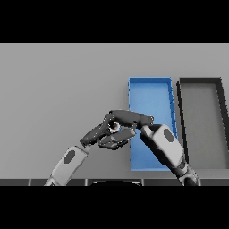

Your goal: Pick up the blue pipe and place it into the blue bin.

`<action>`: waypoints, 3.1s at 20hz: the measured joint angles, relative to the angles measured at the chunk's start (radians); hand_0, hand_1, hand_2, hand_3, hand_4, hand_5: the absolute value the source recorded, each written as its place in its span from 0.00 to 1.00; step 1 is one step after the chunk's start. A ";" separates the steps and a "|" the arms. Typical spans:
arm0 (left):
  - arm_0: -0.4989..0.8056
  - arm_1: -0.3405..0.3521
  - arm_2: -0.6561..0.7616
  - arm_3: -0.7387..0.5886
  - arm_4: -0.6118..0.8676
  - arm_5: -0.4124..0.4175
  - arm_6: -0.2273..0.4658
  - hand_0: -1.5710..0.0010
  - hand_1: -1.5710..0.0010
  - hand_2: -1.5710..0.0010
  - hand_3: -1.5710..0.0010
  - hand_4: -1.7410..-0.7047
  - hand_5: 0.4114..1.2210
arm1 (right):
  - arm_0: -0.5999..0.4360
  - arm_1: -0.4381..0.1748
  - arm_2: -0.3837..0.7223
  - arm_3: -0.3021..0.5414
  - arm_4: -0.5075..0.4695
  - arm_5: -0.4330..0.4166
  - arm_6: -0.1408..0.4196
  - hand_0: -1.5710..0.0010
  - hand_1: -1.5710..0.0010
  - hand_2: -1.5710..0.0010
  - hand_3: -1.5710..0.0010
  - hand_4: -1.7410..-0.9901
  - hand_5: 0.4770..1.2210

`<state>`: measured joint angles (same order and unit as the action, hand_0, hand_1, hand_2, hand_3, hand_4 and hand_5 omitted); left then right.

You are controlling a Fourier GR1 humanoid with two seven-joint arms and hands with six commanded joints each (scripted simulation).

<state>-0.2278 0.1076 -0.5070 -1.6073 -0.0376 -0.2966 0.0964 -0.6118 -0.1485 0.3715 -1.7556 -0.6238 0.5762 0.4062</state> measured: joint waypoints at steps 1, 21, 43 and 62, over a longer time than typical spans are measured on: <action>0.016 -0.002 -0.012 -0.006 -0.006 0.001 0.005 0.99 0.99 0.99 0.99 0.80 0.16 | -0.024 0.004 -0.008 0.007 -0.079 -0.023 0.040 0.00 0.00 0.00 0.00 0.33 1.00; 0.020 0.025 0.004 -0.037 -0.001 -0.001 0.016 1.00 1.00 1.00 1.00 0.83 0.09 | -0.460 -0.220 -0.363 0.522 -0.094 -0.272 0.060 0.00 0.00 0.00 0.00 0.32 1.00; 0.012 0.016 -0.003 -0.022 -0.024 0.008 0.016 1.00 1.00 1.00 1.00 0.83 0.11 | -0.180 -0.506 0.299 0.781 -0.403 -0.621 0.203 0.67 0.68 0.70 0.80 0.59 0.91; 0.037 0.030 -0.006 -0.038 -0.024 0.008 0.019 1.00 1.00 1.00 1.00 0.83 0.08 | -0.215 -0.582 0.478 0.694 -0.322 -0.503 0.147 0.86 0.94 0.98 1.00 0.78 0.44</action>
<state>-0.1911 0.1372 -0.5133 -1.6452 -0.0613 -0.2890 0.1158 -0.8267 -0.7309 0.8496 -1.0617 -0.9455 0.0730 0.5529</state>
